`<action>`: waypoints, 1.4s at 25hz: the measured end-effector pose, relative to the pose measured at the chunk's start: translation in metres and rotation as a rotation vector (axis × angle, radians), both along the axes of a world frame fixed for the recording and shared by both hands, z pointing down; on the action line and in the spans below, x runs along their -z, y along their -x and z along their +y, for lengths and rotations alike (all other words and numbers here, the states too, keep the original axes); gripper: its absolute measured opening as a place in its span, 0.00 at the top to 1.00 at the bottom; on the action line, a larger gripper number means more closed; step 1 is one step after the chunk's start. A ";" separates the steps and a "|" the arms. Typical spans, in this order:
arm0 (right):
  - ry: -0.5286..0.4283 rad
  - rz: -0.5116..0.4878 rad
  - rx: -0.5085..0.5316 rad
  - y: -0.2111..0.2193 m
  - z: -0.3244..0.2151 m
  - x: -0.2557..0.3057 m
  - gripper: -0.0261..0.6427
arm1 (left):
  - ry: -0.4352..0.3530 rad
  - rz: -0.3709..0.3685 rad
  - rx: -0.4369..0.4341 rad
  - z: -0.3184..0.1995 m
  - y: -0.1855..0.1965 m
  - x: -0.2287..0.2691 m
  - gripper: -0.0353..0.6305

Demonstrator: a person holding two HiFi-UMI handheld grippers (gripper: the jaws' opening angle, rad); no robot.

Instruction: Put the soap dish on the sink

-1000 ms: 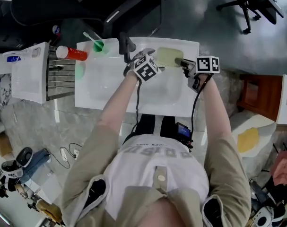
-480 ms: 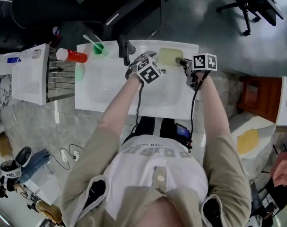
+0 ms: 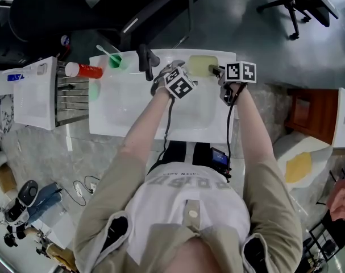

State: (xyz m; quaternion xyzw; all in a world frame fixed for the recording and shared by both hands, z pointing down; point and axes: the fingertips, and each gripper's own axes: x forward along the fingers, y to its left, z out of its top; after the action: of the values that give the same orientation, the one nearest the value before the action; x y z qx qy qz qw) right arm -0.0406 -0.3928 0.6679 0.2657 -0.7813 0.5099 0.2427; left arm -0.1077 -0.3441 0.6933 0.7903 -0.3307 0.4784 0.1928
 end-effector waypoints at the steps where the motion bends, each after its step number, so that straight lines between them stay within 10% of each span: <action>1: -0.004 0.008 -0.005 -0.001 0.000 -0.001 0.85 | 0.005 0.001 0.002 0.000 0.000 0.000 0.32; 35: -0.117 0.322 0.014 -0.017 -0.009 -0.022 0.72 | 0.027 0.010 0.019 -0.006 -0.009 -0.005 0.32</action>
State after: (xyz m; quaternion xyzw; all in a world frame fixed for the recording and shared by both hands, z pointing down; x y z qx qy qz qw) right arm -0.0234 -0.4015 0.6895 0.3521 -0.7625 0.4128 0.3523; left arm -0.0989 -0.3496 0.6988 0.7870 -0.3304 0.4770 0.2098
